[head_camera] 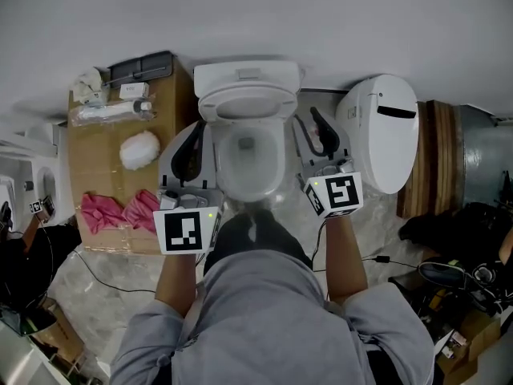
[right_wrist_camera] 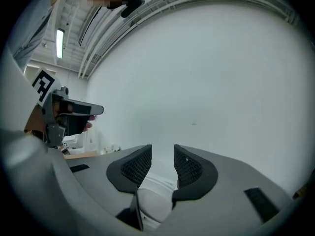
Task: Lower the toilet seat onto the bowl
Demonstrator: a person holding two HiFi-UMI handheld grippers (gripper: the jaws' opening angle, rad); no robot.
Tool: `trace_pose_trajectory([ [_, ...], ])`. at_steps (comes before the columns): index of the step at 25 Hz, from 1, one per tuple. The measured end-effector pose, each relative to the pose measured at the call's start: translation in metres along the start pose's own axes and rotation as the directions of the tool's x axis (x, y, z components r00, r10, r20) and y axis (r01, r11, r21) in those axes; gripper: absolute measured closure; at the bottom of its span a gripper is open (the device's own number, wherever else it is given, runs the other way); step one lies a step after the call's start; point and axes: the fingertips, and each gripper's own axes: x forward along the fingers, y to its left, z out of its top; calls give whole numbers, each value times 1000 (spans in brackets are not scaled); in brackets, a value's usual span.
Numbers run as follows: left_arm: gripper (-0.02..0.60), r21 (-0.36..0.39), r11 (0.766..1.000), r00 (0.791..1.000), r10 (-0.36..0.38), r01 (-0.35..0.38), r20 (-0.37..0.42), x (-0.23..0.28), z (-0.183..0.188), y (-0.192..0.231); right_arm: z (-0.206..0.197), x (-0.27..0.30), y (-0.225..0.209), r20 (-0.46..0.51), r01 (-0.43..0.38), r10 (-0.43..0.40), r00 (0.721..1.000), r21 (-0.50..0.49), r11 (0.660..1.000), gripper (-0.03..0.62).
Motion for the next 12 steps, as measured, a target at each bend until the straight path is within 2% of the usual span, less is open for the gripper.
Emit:
trace_pose_trajectory([
  [6,581,-5,1000,1000,18,-18,-24,20,-15,7,-32,35,-8,-66,-62,60,996,-26,998,461],
  [12,581,0,999,997,44,-44,-70,34,-35,21,-69,68,-15,-102,-87,88,991,11,996,451],
])
